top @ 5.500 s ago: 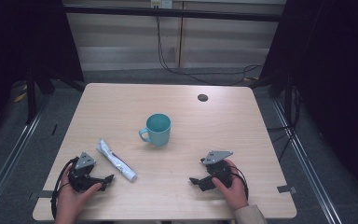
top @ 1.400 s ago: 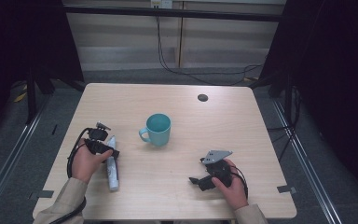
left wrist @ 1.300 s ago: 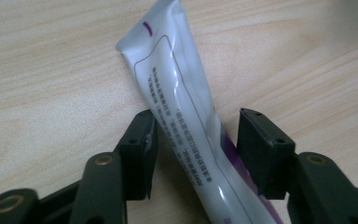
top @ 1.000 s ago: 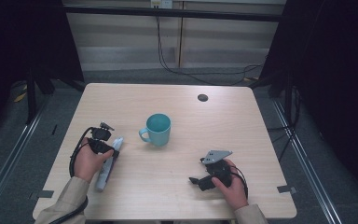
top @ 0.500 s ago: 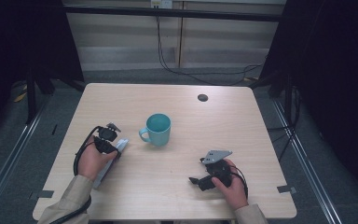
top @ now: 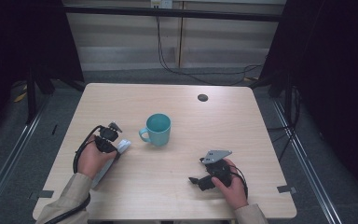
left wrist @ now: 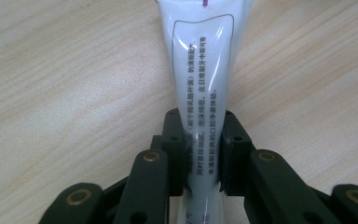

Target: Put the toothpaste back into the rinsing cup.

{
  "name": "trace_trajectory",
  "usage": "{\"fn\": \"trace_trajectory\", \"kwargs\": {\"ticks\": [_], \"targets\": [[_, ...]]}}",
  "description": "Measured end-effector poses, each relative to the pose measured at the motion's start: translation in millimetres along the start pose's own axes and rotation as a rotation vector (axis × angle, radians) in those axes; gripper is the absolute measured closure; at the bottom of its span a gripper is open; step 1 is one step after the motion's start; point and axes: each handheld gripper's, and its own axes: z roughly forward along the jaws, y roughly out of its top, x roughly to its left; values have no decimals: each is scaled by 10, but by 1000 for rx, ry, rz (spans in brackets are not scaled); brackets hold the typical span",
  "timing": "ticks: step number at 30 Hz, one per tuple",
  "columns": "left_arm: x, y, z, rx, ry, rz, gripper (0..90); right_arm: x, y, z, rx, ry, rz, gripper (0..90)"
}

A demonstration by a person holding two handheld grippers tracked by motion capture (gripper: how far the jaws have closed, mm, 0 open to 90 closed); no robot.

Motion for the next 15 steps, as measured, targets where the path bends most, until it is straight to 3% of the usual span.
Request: {"fn": "trace_trajectory", "kwargs": {"ticks": [1, 5, 7, 8, 11, 12, 15], "targets": [[7, 5, -1, 3, 3, 15, 748, 0, 0, 0, 0, 0, 0, 124], [-27, 20, 10, 12, 2, -1, 689, 0, 0, 0, 0, 0, 0, 125], [-51, 40, 13, 31, 29, 12, 695, 1, 0, 1, 0, 0, 1, 124], [-65, 56, 13, 51, 33, 15, 742, 0, 0, 1, 0, 0, 0, 124], [-58, 83, 10, 67, 39, 33, 763, 1, 0, 0, 1, 0, 0, 124], [-62, 71, 9, 55, 32, 8, 766, 1, 0, 1, 1, 0, 0, 124], [-21, 28, -30, 9, 6, -12, 769, 1, 0, 1, 0, 0, -1, 124]]}}
